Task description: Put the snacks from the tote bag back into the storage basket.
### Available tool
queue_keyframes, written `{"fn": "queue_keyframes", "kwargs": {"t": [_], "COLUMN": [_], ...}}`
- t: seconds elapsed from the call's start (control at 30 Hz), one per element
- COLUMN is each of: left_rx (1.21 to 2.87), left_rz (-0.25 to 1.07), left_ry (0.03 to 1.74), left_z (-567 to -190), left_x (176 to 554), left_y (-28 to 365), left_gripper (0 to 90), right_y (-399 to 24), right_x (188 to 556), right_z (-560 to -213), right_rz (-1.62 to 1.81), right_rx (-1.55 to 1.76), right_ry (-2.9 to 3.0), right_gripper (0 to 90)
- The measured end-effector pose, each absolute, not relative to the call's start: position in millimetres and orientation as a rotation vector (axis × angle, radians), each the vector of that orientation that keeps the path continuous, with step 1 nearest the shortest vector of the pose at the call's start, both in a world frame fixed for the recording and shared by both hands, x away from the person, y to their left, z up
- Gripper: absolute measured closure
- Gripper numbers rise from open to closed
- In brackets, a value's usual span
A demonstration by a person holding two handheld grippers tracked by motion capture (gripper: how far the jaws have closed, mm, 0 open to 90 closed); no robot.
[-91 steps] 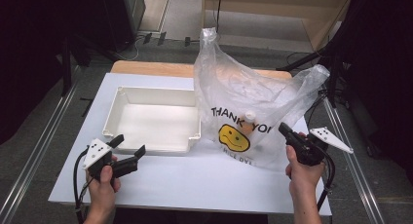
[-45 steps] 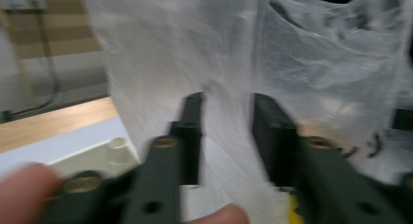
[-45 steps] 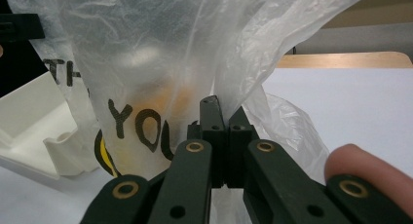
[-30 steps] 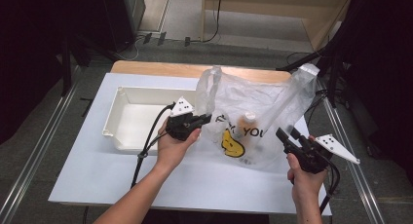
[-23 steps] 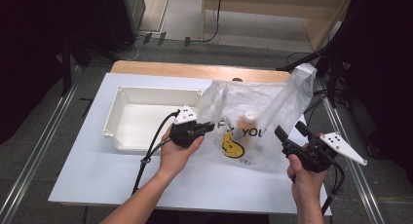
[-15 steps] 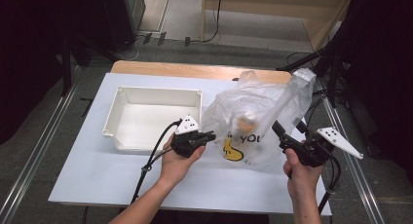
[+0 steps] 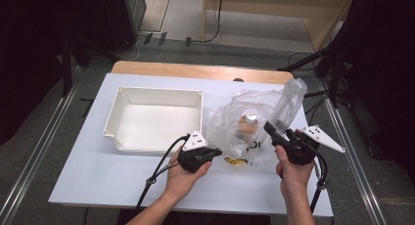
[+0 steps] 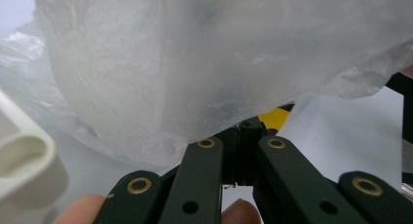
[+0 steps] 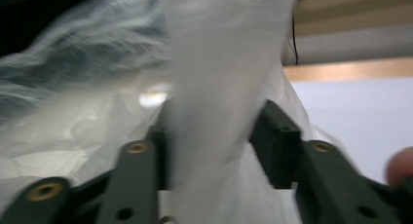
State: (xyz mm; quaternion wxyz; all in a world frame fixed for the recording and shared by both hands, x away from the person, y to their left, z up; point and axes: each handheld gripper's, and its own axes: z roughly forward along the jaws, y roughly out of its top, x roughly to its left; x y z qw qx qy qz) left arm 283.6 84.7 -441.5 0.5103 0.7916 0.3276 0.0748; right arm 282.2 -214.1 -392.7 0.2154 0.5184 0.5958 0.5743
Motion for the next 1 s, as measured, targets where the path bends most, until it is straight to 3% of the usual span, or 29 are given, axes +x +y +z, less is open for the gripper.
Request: {"fn": "queue_keyframes", "kwargs": {"t": [0.03, 0.07, 0.1, 0.17, 0.43, 0.5, 0.53, 0.57, 0.6, 0.63, 0.67, 0.7, 0.87, 1.0], "left_rx": [1.9, 1.9, 1.899, 1.902, 1.875, 1.875, 1.886, 1.886, 1.891, 1.888, 1.888, 1.893, 1.892, 1.888], "left_rz": [0.172, 0.172, 0.169, 0.159, 0.198, 0.226, 0.257, 0.257, 0.269, 0.279, 0.279, 0.279, 0.273, 0.271], "left_ry": [0.807, 0.807, 0.82, 0.826, 0.829, 0.846, 0.851, 0.851, 0.847, 0.847, 0.847, 0.845, 0.848, 0.838], "left_z": [-448, -448, -456, -464, -467, -468, -469, -469, -469, -469, -469, -469, -469, -469], "left_x": [282, 282, 280, 279, 274, 274, 273, 273, 272, 270, 270, 270, 270, 271], "left_y": [85, 85, 87, 88, 91, 90, 88, 88, 87, 87, 87, 88, 87, 88], "left_gripper": [90.0, 90.0, 90.0, 90.0, 90.0, 90.0, 90.0, 90.0, 90.0, 90.0, 90.0, 90.0, 90.0, 90.0], "right_y": [-215, -215, -215, -213, -208, -208, -209, -209, -210, -210, -210, -209, -213, -225], "right_x": [286, 286, 290, 293, 300, 300, 298, 298, 296, 291, 291, 286, 276, 273], "right_z": [-399, -399, -405, -412, -432, -435, -434, -434, -433, -425, -425, -416, -392, -364], "right_rz": [1.615, 1.615, 1.591, 1.539, 1.425, 1.421, 1.471, 1.471, 1.504, 1.513, 1.513, 1.489, 1.506, 1.556], "right_rx": [1.473, 1.473, 1.511, 1.515, 1.516, 1.522, 1.507, 1.507, 1.494, 1.472, 1.472, 1.449, 1.402, 1.371], "right_ry": [1.685, 1.685, 1.703, 1.72, 1.764, 1.764, 1.743, 1.743, 1.729, 1.682, 1.682, 1.644, 1.58, 1.511], "right_gripper": [74.4, 74.4, 81.8, 85.8, 90.0, 85.3, 67.2, 67.2, 57.9, 36.9, 36.9, 27.3, 18.1, 16.1]}}
